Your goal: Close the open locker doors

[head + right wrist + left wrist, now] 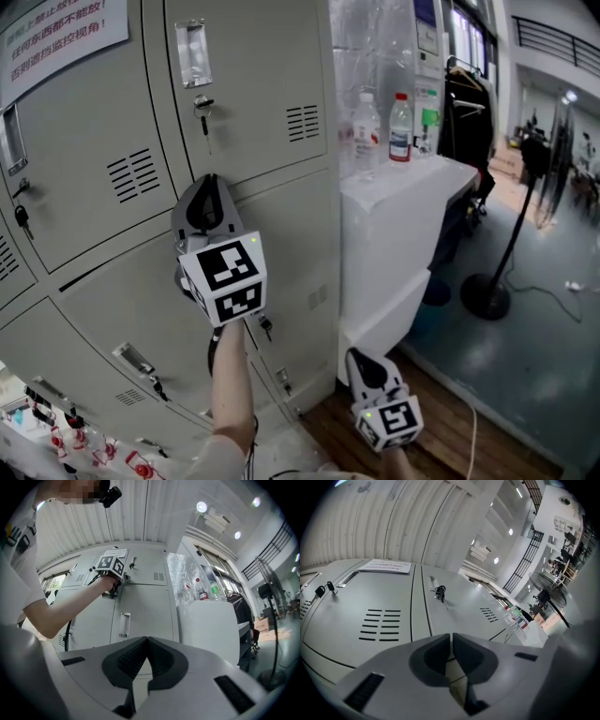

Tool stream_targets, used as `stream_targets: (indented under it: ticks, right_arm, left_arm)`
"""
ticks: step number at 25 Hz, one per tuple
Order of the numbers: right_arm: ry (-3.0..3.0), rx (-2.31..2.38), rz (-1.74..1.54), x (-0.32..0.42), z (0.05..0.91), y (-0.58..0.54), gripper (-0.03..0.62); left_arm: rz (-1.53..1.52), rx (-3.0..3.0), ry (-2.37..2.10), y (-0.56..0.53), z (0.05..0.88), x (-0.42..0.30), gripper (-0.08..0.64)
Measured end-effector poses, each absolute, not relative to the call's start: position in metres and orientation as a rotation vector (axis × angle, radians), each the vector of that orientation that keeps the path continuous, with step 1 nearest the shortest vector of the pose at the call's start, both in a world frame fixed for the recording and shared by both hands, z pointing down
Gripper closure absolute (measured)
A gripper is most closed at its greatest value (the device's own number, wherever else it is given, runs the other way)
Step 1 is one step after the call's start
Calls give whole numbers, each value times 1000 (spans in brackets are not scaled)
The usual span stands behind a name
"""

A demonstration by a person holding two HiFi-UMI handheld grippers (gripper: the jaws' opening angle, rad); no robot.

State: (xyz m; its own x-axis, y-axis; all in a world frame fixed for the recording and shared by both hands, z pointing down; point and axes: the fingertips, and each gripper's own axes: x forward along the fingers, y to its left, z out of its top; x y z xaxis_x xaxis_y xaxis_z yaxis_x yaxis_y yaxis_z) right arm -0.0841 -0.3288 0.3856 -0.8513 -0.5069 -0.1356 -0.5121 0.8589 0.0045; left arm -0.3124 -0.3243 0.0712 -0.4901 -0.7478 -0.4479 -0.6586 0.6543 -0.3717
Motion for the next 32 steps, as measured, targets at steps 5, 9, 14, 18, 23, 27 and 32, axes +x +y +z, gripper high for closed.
stream_targets:
  ticks: [5, 9, 14, 18, 23, 27, 32]
  right_arm:
    - [2904, -821, 47, -81, 390, -332, 588]
    - [2904, -827, 52, -81, 389, -335, 588]
    - [2917, -814, 42, -83, 391, -330, 588]
    - [2908, -834, 52, -80, 391, -331, 588]
    - [2899, -859, 55, -73, 390, -328, 587]
    - [2901, -873, 58, -68, 392, -325, 588]
    - [2892, -907, 62, -60, 391, -324, 587]
  left_arm:
    - [-208, -1050, 2318, -329, 76, -318, 540]
    - [-255, -1023, 2328, -332, 77, -318, 540]
    - [-226, -1087, 2334, -335, 78, -317, 540]
    - [-232, -1068, 2327, -335, 78, -318, 540]
    - [-187, -1056, 2293, -330, 75, -315, 540]
    - [-123, -1075, 2243, -319, 69, -311, 540]
    - [-40, -1106, 2232, -307, 68, -314, 540]
